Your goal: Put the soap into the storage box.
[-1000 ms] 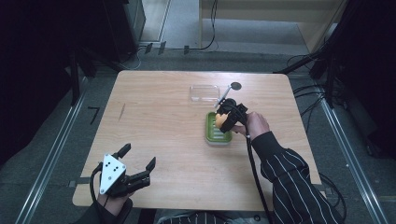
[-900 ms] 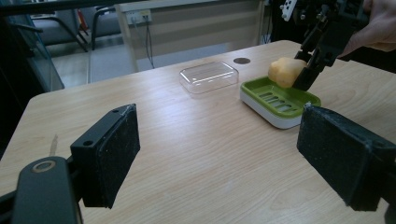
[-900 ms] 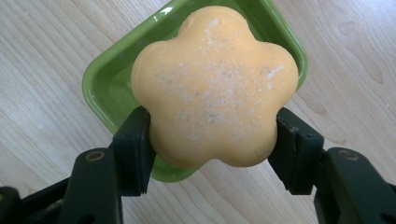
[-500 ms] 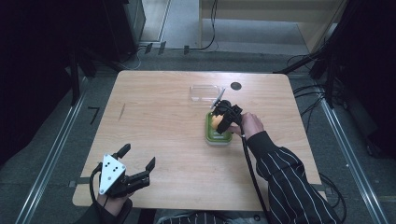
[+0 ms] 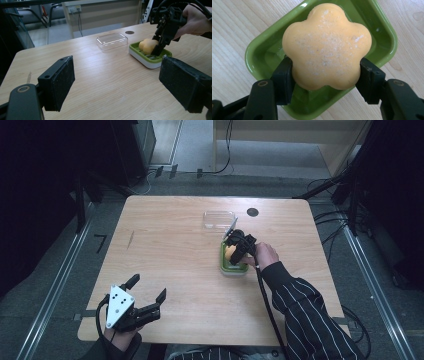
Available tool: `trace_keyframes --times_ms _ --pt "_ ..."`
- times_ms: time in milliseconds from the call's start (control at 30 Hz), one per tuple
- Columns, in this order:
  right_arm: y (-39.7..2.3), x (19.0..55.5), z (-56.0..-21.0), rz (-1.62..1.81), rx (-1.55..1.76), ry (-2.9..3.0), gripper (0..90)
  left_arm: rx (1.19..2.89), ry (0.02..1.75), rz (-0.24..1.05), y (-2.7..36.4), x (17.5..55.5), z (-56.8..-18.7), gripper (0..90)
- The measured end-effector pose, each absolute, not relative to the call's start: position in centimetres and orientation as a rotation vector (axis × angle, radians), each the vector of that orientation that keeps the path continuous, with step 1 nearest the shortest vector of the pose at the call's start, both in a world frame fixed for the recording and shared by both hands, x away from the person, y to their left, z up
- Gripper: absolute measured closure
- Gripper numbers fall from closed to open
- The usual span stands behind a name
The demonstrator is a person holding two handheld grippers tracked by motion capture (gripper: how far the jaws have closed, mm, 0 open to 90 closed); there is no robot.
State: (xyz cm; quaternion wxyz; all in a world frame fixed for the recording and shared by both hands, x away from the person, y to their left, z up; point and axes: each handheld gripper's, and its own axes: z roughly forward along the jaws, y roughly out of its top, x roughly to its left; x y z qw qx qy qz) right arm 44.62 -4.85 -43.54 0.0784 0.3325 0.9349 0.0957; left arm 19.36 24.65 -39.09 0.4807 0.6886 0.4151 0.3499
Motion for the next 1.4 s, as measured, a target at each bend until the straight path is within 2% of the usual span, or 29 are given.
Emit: trace_keyframes --times_ms 967,1400 --pt "-4.2 44.5 -44.8 0.25 0.999 2.802 38.4 1.679 1.011 0.853 24.7 19.4 -39.1 13.7" --pt "-4.2 44.2 -44.0 0.26 0.977 2.778 30.7 1.676 1.012 0.85 24.7 19.4 -39.1 13.7"
